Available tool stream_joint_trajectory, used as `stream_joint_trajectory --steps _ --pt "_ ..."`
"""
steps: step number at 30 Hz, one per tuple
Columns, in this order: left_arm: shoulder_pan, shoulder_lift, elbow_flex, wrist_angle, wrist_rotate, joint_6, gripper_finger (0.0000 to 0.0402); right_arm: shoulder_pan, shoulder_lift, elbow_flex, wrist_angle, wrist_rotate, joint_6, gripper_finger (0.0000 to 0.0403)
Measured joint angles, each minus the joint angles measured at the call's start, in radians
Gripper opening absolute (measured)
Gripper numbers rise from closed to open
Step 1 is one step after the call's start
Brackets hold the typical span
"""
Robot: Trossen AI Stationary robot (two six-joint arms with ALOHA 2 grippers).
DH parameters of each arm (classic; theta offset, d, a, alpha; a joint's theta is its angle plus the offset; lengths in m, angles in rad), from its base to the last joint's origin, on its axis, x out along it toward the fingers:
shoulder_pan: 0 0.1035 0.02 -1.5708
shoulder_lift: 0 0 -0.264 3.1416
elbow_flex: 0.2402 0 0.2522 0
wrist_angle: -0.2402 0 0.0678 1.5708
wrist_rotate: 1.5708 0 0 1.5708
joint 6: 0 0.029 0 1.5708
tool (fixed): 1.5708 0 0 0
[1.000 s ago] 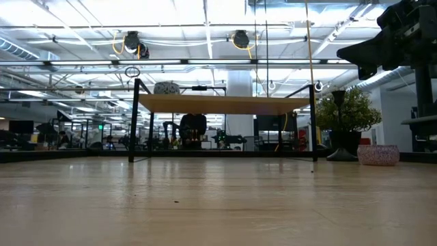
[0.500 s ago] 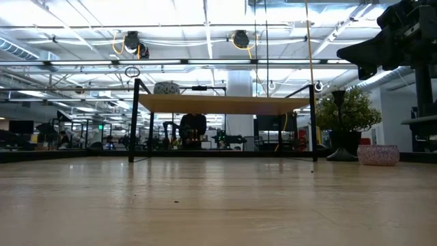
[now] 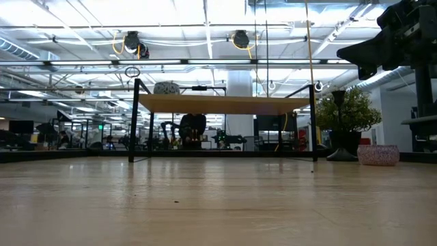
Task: Pick & Place candle stick holders
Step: Put the bottom left black candle holder on the shelf
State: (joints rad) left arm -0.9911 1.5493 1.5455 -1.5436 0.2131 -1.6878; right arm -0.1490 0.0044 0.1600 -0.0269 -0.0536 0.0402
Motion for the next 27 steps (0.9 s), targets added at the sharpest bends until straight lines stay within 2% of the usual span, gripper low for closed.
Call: stream_joint_trajectory --steps 7,27 --pt "-0.019 0.016 0.0 -0.013 -0.028 -0.026 0.0202 0.0 0.0 0.0 0.0 0.0 0.0 0.0" --pt "-0.019 0.127 0.0 -0.025 -0.039 0.074 0.0202 0.0 0.0 0.0 0.0 0.0 0.0 0.0"
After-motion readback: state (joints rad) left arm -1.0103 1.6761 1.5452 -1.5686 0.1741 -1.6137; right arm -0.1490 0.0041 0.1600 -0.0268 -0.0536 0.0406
